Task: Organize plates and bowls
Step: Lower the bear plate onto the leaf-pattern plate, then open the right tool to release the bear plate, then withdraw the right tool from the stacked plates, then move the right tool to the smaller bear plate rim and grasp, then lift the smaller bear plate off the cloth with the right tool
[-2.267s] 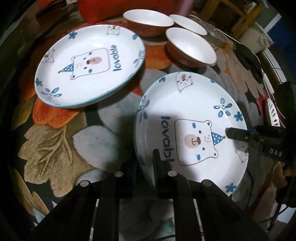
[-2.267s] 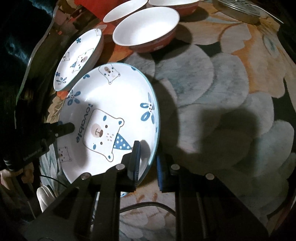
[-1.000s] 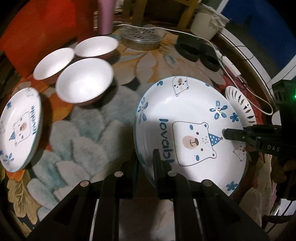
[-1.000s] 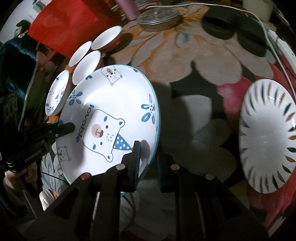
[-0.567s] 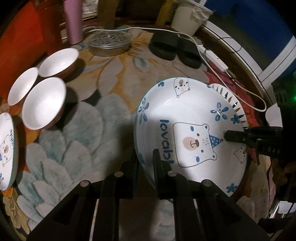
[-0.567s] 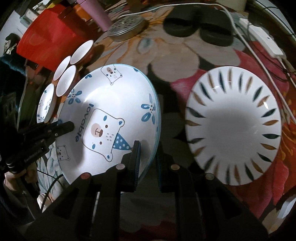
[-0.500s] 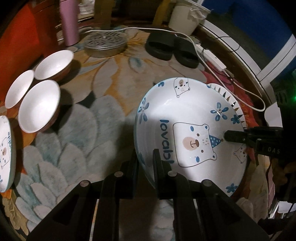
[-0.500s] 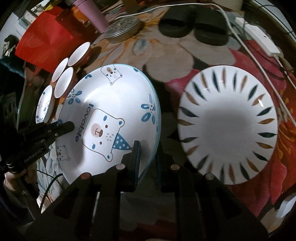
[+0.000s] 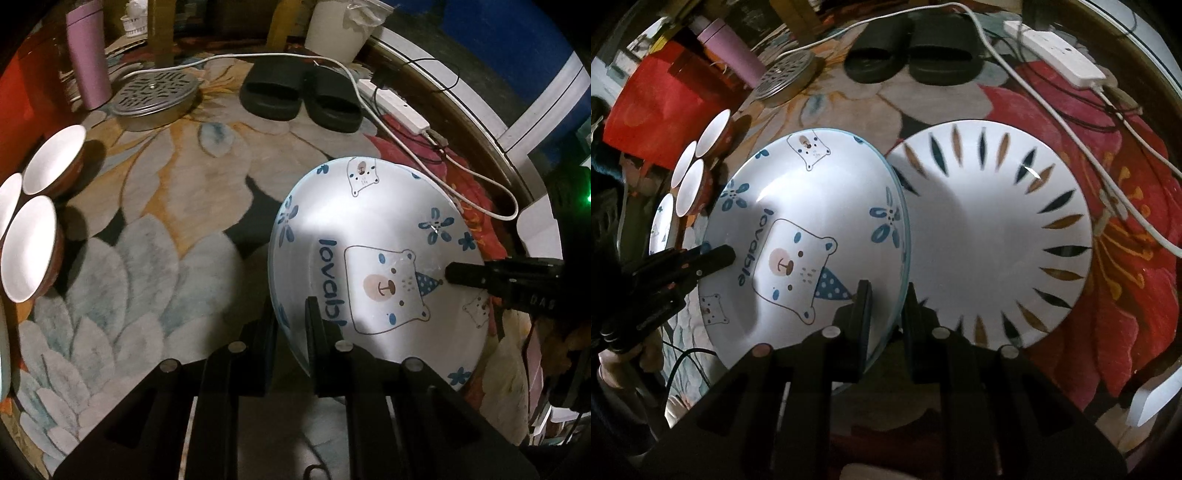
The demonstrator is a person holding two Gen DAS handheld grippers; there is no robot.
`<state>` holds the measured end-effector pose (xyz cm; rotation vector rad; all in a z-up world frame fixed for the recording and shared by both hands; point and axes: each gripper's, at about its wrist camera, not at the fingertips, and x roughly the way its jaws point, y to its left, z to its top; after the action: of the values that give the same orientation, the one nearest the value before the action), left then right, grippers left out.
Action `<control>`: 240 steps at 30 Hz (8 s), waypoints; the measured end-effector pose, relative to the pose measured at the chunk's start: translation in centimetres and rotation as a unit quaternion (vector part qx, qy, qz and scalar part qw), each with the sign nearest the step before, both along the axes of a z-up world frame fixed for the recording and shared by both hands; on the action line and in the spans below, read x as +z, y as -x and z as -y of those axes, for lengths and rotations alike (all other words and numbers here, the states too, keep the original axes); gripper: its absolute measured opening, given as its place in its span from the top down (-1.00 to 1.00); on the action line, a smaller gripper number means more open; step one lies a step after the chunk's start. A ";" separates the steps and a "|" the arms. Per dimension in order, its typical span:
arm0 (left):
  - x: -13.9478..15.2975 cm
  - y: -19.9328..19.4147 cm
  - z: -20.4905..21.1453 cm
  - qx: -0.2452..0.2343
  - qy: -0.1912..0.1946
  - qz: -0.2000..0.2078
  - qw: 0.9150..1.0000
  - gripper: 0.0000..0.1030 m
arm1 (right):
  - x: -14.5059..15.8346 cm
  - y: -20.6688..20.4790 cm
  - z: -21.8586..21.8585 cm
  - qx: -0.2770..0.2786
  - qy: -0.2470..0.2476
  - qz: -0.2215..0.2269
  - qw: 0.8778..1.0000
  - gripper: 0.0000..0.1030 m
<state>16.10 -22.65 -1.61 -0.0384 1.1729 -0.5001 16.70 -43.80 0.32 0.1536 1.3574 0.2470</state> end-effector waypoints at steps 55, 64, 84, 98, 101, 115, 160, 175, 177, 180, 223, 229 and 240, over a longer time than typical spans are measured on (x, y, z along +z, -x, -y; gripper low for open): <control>-2.4 -4.1 13.9 -0.051 -0.030 -0.028 0.998 0.35 | -3.7 -3.3 12.8 -0.113 -0.002 -0.032 0.993 0.63; 1.3 -3.3 14.4 -0.071 0.012 0.008 0.997 -0.53 | -3.4 -2.9 12.6 -0.122 -0.006 -0.041 0.992 0.48; 1.5 -3.4 7.4 0.005 -0.056 0.023 0.998 -0.99 | -0.6 -2.9 8.2 -0.099 0.032 0.003 0.995 -0.99; 0.4 -2.9 1.9 0.040 -0.080 0.016 0.996 -0.99 | -0.6 -3.3 4.1 -0.081 0.026 0.004 0.996 -1.00; 0.2 -2.7 0.9 0.047 -0.082 0.014 0.995 -0.99 | -0.8 -3.4 3.3 -0.074 0.025 0.004 0.997 -1.00; -0.4 -2.0 -3.5 0.074 -0.091 0.007 0.993 -0.99 | -1.3 -3.5 -0.5 -0.051 0.019 -0.001 0.999 -1.00; -2.6 4.9 -31.2 0.255 -0.114 -0.052 0.959 -0.99 | -3.4 -1.6 -19.3 0.117 0.011 -0.031 0.993 -1.00; -1.8 9.0 -41.2 0.345 -0.087 -0.041 0.934 -0.99 | -2.8 -1.7 -34.7 0.233 -0.020 -0.088 0.968 -1.00; -1.9 8.7 -41.6 0.343 -0.087 -0.038 0.934 -0.99 | -3.1 -1.9 -36.2 0.224 -0.030 -0.097 0.969 -1.00; -1.8 8.4 -42.3 0.341 -0.088 -0.032 0.935 -0.99 | -3.7 -2.3 -38.2 0.204 -0.041 -0.102 0.973 -0.98; -5.0 3.9 -43.0 0.325 -0.055 -0.064 0.942 -0.02 | -7.6 -1.0 -41.2 0.277 -0.021 -0.089 0.956 0.67; -6.4 1.2 -42.2 0.312 -0.079 -0.075 0.944 0.34 | -7.6 -1.4 -39.4 0.201 -0.049 -0.086 0.975 0.67; -6.5 4.7 -42.0 0.286 -0.076 -0.075 0.952 0.84 | -7.5 -2.4 -40.5 0.196 -0.018 -0.052 0.979 0.76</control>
<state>11.42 19.31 -8.11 -0.2799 1.2773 0.1091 19.05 -3.25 -7.19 -0.0750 1.4823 0.6023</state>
